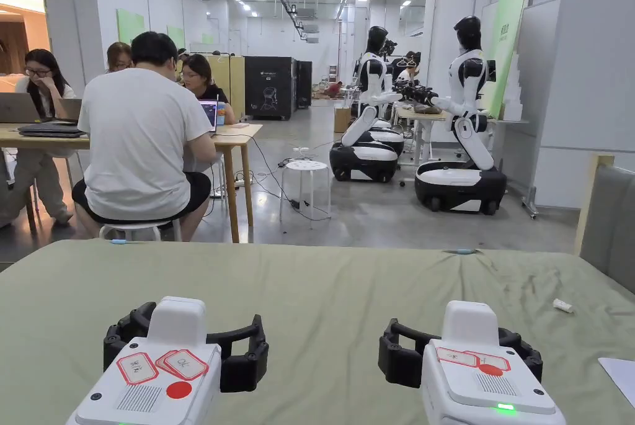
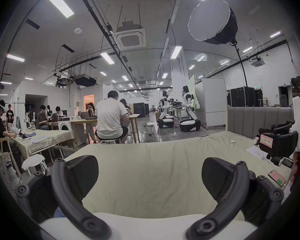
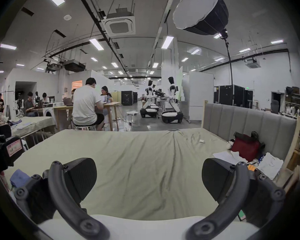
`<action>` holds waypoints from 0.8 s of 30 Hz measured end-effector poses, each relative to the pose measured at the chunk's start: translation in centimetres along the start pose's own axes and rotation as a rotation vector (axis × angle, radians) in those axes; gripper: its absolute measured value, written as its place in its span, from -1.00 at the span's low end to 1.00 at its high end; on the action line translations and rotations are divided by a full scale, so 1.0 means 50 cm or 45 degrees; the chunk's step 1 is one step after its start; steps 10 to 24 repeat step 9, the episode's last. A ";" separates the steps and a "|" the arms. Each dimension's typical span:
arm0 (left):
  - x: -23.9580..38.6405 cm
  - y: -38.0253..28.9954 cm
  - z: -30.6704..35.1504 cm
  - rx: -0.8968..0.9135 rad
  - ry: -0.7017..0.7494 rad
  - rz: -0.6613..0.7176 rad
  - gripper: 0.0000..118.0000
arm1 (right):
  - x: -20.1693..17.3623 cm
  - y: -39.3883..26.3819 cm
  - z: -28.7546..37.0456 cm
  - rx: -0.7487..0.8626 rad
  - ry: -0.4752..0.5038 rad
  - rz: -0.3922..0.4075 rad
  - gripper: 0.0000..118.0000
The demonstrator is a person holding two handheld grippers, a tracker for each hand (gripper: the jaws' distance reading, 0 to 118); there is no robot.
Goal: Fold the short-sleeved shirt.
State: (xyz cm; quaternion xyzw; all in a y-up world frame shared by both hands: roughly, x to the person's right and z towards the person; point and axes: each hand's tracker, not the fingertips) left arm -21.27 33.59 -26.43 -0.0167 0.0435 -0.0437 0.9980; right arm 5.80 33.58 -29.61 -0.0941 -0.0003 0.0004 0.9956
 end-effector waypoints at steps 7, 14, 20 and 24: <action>0.000 0.000 0.004 0.003 0.002 0.003 1.00 | 0.024 -0.001 0.004 0.008 0.118 -0.027 1.00; -0.001 0.000 0.004 0.002 0.003 0.000 1.00 | 0.028 -0.003 0.003 0.032 0.124 -0.031 1.00; -0.001 0.000 0.004 0.002 0.003 0.000 1.00 | 0.028 -0.003 0.003 0.032 0.124 -0.031 1.00; -0.001 0.000 0.004 0.002 0.003 0.000 1.00 | 0.028 -0.003 0.003 0.032 0.124 -0.031 1.00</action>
